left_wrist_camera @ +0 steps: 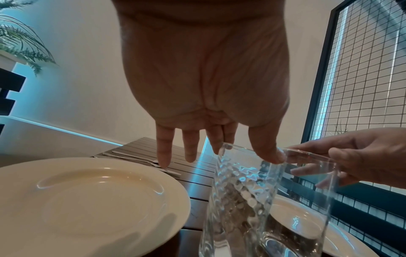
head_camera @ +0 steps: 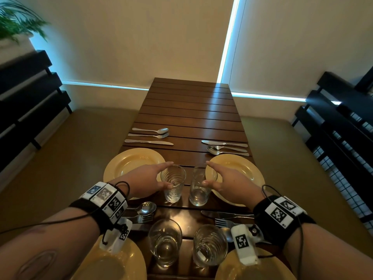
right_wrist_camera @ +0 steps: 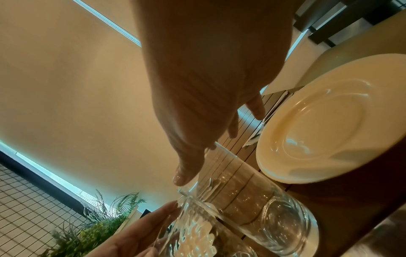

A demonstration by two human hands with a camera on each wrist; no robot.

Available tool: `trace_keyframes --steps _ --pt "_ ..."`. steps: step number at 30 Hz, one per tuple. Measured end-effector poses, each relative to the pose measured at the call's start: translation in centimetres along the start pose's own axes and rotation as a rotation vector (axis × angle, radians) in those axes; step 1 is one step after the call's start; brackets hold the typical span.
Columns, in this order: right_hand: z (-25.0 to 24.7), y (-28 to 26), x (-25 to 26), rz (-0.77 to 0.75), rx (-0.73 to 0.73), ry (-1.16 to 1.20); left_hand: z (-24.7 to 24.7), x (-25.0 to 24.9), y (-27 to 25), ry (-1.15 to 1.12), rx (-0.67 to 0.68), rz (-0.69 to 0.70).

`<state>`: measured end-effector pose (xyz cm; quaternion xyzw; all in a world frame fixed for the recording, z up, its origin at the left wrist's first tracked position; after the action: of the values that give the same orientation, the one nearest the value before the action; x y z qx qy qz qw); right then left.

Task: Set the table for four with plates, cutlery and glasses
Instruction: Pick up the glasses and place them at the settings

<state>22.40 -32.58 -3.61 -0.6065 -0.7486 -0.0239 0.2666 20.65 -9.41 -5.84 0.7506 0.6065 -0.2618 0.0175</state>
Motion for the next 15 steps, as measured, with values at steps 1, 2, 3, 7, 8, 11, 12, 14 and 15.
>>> trace_keyframes --steps 1,2,3,7,8,11,12,14,15 --pt "0.0 0.0 0.0 0.001 0.001 0.004 0.0 0.0 0.0 -0.004 -0.002 0.0" --pt "0.0 0.0 0.0 0.003 0.004 0.011 0.1 0.0 0.0 -0.011 -0.004 0.0" --pt "0.0 -0.1 0.0 0.005 0.006 0.019 0.1 0.0 0.0 -0.023 -0.005 -0.001" --pt "-0.1 -0.7 0.4 -0.018 -0.027 0.098 0.1 0.2 -0.7 -0.141 -0.026 -0.027" --pt "-0.3 -1.0 0.4 -0.018 -0.059 0.131 0.0 0.2 -1.1 -0.187 -0.051 -0.041" --pt "-0.6 -2.4 -0.2 0.014 -0.125 0.257 -0.2 1.0 -2.4 -0.327 -0.141 -0.093" --pt "-0.5 -3.0 -0.8 0.043 -0.128 0.299 -0.1 1.5 -3.1 -0.371 -0.172 -0.113" --pt "0.0 -4.8 -2.5 0.098 -0.118 0.369 0.2 2.7 -4.8 -0.442 -0.234 -0.156" --pt "0.5 -6.0 -3.5 0.126 -0.106 0.381 0.5 3.1 -6.1 -0.477 -0.255 -0.183"
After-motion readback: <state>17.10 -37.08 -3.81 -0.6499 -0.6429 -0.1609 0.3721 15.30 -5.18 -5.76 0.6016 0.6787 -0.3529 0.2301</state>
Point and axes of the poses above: each hand's wrist, its own y-axis towards the middle knuckle, its own z-axis out of the palm, x = y × z, the point moved 9 cm from there along y, towards the middle knuckle, and after that the axes turned 6 degrees about z, right-handed, at the moved point
